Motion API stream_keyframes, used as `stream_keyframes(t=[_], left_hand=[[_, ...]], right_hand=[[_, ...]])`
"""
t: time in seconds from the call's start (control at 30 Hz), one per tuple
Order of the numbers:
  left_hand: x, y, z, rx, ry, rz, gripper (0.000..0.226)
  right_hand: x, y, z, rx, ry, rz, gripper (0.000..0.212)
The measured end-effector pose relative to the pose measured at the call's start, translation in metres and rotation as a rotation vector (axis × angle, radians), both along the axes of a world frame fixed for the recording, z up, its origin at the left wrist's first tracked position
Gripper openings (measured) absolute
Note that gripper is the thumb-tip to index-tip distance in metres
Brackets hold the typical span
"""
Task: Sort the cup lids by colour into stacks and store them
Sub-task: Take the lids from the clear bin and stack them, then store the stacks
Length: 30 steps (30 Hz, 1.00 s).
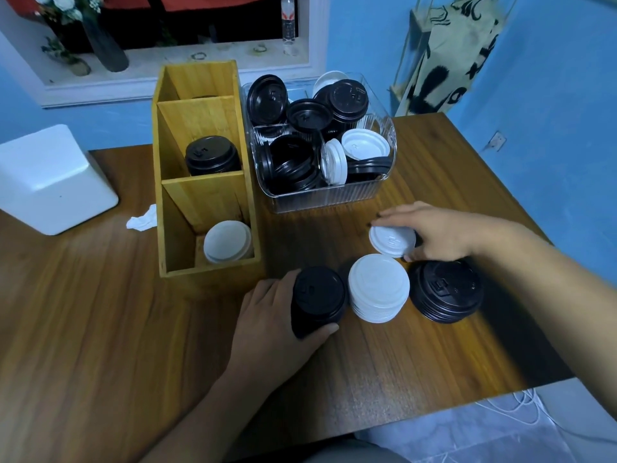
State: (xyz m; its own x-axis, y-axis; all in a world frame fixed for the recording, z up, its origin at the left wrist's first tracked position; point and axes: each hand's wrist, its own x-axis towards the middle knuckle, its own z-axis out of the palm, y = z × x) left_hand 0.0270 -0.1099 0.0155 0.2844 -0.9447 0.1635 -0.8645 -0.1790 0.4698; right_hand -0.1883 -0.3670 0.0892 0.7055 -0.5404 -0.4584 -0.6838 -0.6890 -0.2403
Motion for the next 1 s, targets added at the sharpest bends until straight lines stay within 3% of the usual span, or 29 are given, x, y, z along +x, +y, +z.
stream_keyframes(t=[0.2,0.3,0.37,0.6,0.77,0.9,1.0], left_hand=[[0.000,0.000,0.001,0.018,0.009,-0.001,0.094],[0.000,0.001,0.002,0.012,0.007,0.001,0.093],[-0.001,0.000,0.002,0.006,-0.004,0.002,0.092],[0.000,0.001,0.001,0.019,-0.004,-0.001,0.094],[0.000,0.001,0.000,0.014,-0.001,-0.001,0.093],[0.000,0.000,-0.001,0.027,-0.001,0.006,0.095],[0.000,0.000,-0.001,0.025,0.005,0.003,0.095]], right_hand=[[0.007,0.009,0.001,-0.156,-0.176,-0.090,0.071],[0.006,0.030,0.033,-0.082,-0.416,-0.262,0.062],[0.008,0.053,0.055,-0.032,-0.462,-0.310,0.058],[0.023,0.119,0.055,-0.309,-0.077,-0.229,0.075],[0.028,0.134,0.044,-0.303,0.027,-0.175,0.080],[0.022,0.136,0.032,-0.478,0.020,-0.065,0.085],[0.019,0.138,0.017,-0.482,0.021,-0.051,0.090]])
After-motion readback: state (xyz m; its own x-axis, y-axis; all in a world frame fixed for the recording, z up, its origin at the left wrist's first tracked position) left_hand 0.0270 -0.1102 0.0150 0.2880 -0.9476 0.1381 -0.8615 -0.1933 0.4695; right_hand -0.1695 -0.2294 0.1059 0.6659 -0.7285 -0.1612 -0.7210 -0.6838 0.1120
